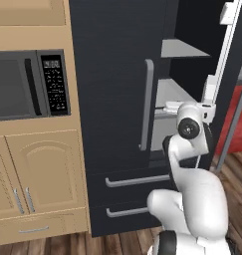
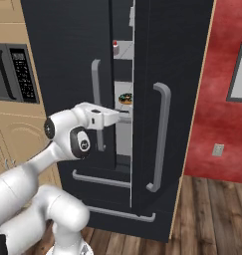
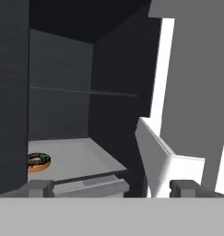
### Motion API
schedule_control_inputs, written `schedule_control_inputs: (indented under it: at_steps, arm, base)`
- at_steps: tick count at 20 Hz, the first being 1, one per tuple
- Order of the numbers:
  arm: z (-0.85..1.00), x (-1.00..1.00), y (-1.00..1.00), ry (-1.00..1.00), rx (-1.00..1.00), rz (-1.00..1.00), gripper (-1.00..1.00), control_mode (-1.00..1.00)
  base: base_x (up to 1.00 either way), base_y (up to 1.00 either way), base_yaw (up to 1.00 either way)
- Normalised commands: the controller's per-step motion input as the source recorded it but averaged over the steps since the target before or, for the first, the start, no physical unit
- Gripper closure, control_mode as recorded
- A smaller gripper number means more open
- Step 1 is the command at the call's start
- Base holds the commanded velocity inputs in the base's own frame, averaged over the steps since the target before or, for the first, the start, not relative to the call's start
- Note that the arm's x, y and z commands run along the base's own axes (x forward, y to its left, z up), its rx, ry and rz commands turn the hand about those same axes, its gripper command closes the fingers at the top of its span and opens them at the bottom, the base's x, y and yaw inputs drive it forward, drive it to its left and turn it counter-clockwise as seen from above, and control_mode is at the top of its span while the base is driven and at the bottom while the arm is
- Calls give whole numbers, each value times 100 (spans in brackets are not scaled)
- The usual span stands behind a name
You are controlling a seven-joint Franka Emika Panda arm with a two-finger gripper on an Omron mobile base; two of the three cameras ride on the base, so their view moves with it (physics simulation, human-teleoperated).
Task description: Take the cake and donut from the fridge and place them on the empty tray on the dining counter.
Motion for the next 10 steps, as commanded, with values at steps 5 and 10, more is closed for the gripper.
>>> schedule_control_inputs:
  at_steps: [5, 10]
  arm:
    - [-1, 40, -28, 2, 2, -4, -100, -100]
    - [0, 38, -19, 2, 0, -7, -100, -100]
  base:
    - [0, 0, 0]
    - [0, 0, 0]
